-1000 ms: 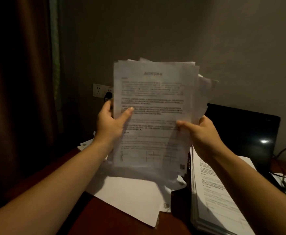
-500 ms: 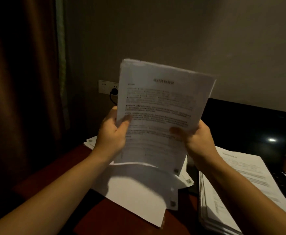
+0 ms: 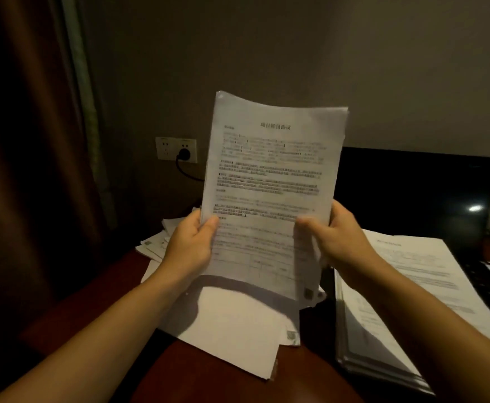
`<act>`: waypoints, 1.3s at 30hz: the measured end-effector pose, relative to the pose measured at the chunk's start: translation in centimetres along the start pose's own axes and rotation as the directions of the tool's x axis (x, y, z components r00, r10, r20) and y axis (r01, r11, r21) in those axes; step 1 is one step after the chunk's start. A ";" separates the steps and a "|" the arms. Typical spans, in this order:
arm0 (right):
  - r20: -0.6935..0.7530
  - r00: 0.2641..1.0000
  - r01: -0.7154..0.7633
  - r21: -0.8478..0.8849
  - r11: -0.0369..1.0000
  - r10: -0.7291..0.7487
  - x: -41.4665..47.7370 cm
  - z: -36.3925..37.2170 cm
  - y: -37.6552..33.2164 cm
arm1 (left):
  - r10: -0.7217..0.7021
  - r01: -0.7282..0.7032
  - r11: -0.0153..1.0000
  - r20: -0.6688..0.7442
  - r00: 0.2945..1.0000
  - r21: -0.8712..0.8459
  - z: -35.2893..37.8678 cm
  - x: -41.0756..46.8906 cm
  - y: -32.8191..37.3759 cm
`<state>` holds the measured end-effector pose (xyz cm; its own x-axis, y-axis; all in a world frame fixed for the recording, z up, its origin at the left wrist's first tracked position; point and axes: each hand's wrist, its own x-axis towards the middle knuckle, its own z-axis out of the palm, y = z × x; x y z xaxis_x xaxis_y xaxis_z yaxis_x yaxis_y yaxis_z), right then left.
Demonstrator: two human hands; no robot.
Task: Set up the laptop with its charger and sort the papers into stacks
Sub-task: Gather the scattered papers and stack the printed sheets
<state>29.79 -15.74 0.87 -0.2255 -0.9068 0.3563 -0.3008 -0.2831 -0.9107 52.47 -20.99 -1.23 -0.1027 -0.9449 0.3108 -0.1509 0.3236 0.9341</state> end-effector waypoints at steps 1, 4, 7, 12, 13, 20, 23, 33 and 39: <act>0.000 0.999 0.033 0.001 0.999 -0.033 -0.3 -1.0 -0.2 | -0.015 0.017 0.999 0.042 0.999 -0.048 0.7 0.1 0.6; -0.049 0.997 0.063 0.013 0.998 -0.062 -1.3 -4.6 -0.2 | -0.006 0.038 0.982 0.174 0.985 -0.183 3.7 -0.1 2.3; -0.158 0.987 -0.001 0.025 1.000 0.005 -2.6 -9.0 0.8 | -0.013 0.086 0.969 0.299 0.954 -0.234 7.4 -0.6 3.6; -0.240 0.962 -0.133 -0.001 0.991 0.129 -5.4 -15.7 2.3 | -0.095 0.226 0.910 0.357 0.929 -0.347 13.9 -1.3 4.1; -0.259 0.957 -0.144 -0.037 0.989 0.130 -6.0 -16.8 2.6 | -0.106 0.232 0.910 0.349 0.931 -0.343 15.0 -1.4 3.8; -0.373 0.909 -0.298 -0.261 0.918 0.189 -8.7 -20.7 7.0 | 0.076 -0.129 0.984 0.359 0.930 0.125 19.4 -4.0 0.1; -0.368 0.915 -0.316 -0.392 0.864 0.167 -8.9 -20.8 7.6 | 0.097 -0.200 0.950 0.380 0.920 0.240 19.6 -4.6 -0.3; -0.321 0.932 -0.359 -0.746 0.561 0.169 -9.1 -20.2 7.1 | 0.059 -0.267 0.834 0.404 0.913 0.482 19.2 -4.4 -0.9; -0.286 0.933 -0.348 -0.870 0.349 0.217 -9.7 -19.2 6.5 | 0.049 -0.321 0.772 0.451 0.891 0.549 19.1 -5.2 -0.2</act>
<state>12.27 -2.77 -4.49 -0.5410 -0.8183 0.1943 -0.8327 0.4886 -0.2604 34.23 -15.17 -6.38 -0.5423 -0.8041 0.2437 -0.6236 0.5796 0.5246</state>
